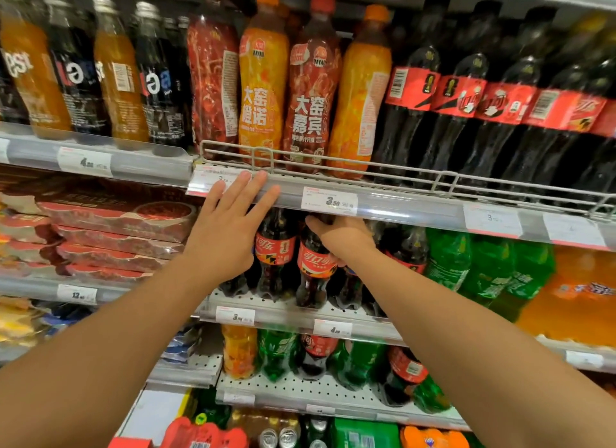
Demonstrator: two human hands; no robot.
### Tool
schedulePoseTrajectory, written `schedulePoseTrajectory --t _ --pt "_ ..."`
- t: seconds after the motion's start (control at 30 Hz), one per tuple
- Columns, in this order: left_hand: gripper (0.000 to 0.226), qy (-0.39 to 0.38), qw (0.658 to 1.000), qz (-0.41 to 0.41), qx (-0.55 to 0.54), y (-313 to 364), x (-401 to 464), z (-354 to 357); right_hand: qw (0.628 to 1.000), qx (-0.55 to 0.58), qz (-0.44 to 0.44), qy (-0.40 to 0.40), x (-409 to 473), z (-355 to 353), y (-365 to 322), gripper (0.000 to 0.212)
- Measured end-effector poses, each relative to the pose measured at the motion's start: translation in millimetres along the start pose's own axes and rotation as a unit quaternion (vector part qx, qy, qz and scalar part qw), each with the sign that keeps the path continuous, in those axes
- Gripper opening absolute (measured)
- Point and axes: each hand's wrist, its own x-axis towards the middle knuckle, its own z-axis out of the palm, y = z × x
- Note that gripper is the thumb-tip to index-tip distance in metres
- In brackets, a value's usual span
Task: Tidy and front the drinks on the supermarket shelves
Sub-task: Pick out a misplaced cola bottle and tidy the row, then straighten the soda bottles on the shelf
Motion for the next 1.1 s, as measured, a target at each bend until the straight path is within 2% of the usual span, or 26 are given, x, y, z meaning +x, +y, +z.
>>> schedulePoseTrajectory --t 0.07,0.17,0.3,0.47,0.6,0.7,0.77,0.87,0.93,1.03,1.1 --pt "0.106 -0.002 1.000 -0.012 -0.001 3 1 1 0.999 -0.029 0.010 -0.040 2 3 1 0.050" --pt "0.106 0.023 1.000 -0.012 -0.013 5 2 4 0.995 -0.002 0.013 -0.096 3 5 6 0.073" --pt "0.105 0.064 0.998 -0.007 -0.028 4 3 9 0.995 -0.002 0.006 -0.099 3 5 7 0.068" --pt "0.106 0.059 0.998 -0.004 -0.027 2 4 12 0.992 -0.035 -0.001 -0.118 2 2 7 0.055" --pt "0.108 0.053 0.998 0.001 -0.026 0 4 13 0.993 -0.021 -0.003 -0.117 -7 -1 7 0.084" --pt "0.108 0.049 0.998 -0.005 -0.033 1 4 11 0.989 -0.077 -0.076 -0.101 -29 -9 12 0.102" --pt "0.108 0.040 0.999 -0.010 -0.033 2 4 11 0.984 -0.087 -0.125 -0.090 -50 -21 17 0.093" --pt "0.107 0.030 0.999 -0.019 -0.030 4 3 9 0.972 -0.099 -0.201 -0.065 -79 -55 21 0.051" --pt "0.106 0.019 0.999 -0.021 -0.030 4 3 5 0.969 -0.068 -0.235 -0.017 -91 -81 18 0.029" --pt "0.105 0.003 1.000 -0.016 -0.026 3 2 1 0.955 -0.035 -0.282 0.090 -94 -106 8 0.030" --pt "0.105 -0.005 1.000 -0.014 -0.024 1 1 -2 0.931 -0.085 -0.323 0.149 -89 -110 1 0.039"
